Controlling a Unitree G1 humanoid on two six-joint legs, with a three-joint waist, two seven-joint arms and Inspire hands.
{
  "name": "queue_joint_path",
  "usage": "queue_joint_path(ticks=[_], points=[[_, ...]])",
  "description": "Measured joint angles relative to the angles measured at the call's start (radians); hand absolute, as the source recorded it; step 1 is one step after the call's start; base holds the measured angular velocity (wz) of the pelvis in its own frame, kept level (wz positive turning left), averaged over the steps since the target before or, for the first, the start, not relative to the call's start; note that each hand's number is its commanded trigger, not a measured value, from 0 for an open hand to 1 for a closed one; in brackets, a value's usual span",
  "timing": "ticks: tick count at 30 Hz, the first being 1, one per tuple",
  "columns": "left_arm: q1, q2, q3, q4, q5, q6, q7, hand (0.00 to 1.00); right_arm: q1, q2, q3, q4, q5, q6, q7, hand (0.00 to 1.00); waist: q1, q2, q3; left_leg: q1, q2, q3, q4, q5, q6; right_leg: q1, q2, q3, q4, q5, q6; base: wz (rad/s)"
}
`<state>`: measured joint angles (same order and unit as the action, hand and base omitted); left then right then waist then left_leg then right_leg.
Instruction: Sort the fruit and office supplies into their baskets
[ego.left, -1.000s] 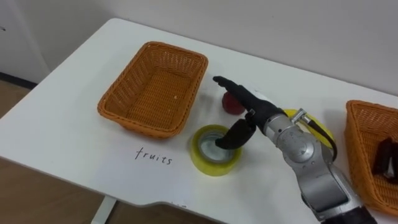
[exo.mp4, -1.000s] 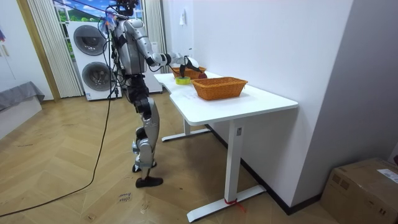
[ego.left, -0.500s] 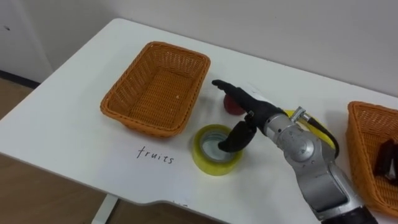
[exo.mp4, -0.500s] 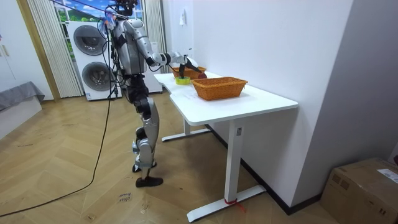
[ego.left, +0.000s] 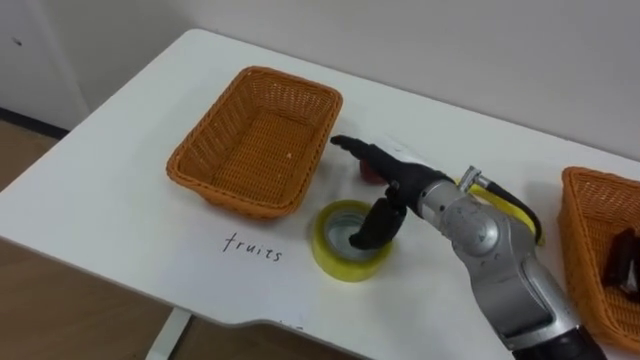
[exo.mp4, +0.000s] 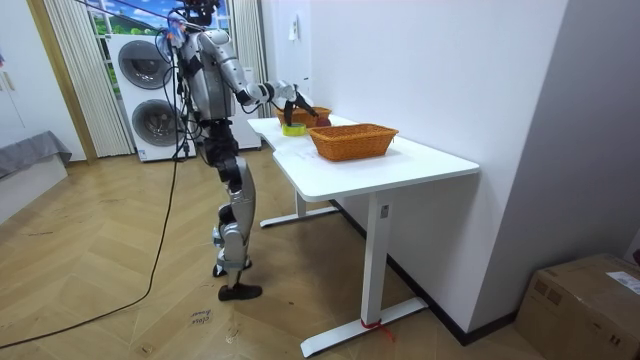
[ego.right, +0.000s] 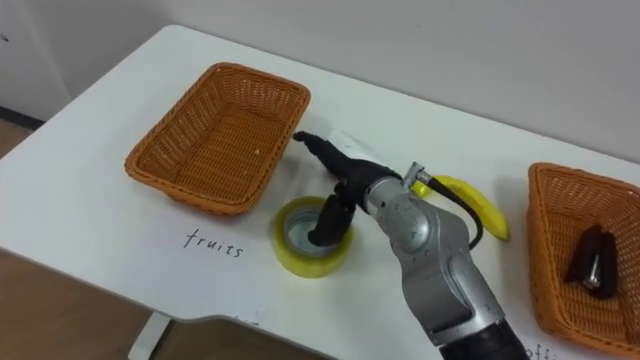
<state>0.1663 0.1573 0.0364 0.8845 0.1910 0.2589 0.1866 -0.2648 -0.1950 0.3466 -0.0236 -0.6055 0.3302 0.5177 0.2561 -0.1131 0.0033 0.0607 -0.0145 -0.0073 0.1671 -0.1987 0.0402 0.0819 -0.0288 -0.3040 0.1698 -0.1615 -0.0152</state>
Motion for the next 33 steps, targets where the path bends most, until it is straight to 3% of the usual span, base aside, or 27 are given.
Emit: queue_joint_path(ticks=[12, 19, 33], points=[[0.003, 0.0, -0.002, 0.0, 0.0, 0.002, 0.001, 0.0, -0.002, 0.0, 0.004, 0.004, -0.008, 0.044, 0.036, 0.0, -0.001, -0.001, 0.0007, 0.002, 0.0, 0.0, 0.0, 0.001, -0.001, 0.001, 0.001, -0.002, 0.001, 0.0, 0.0, 0.0], [0.006, 0.003, -0.001, 0.0, 0.0, 0.015, -0.002, 0.0, -0.005, 0.0, 0.003, 0.009, -0.076, 0.11, 0.099, 0.0, 0.0, -0.009, 0.0013, -0.001, 0.0, -0.002, 0.0, 0.003, -0.003, -0.002, 0.001, -0.009, 0.002, 0.0, -0.001, 0.0], [0.004, 0.012, -0.001, -0.001, 0.0, 0.02, 0.009, 0.0, -0.01, 0.001, 0.001, 0.008, -0.076, 0.129, 0.134, 0.0, 0.0, -0.016, 0.0013, 0.001, 0.001, -0.002, 0.0, 0.003, -0.003, -0.001, 0.001, -0.007, 0.001, 0.001, -0.001, 0.0]])
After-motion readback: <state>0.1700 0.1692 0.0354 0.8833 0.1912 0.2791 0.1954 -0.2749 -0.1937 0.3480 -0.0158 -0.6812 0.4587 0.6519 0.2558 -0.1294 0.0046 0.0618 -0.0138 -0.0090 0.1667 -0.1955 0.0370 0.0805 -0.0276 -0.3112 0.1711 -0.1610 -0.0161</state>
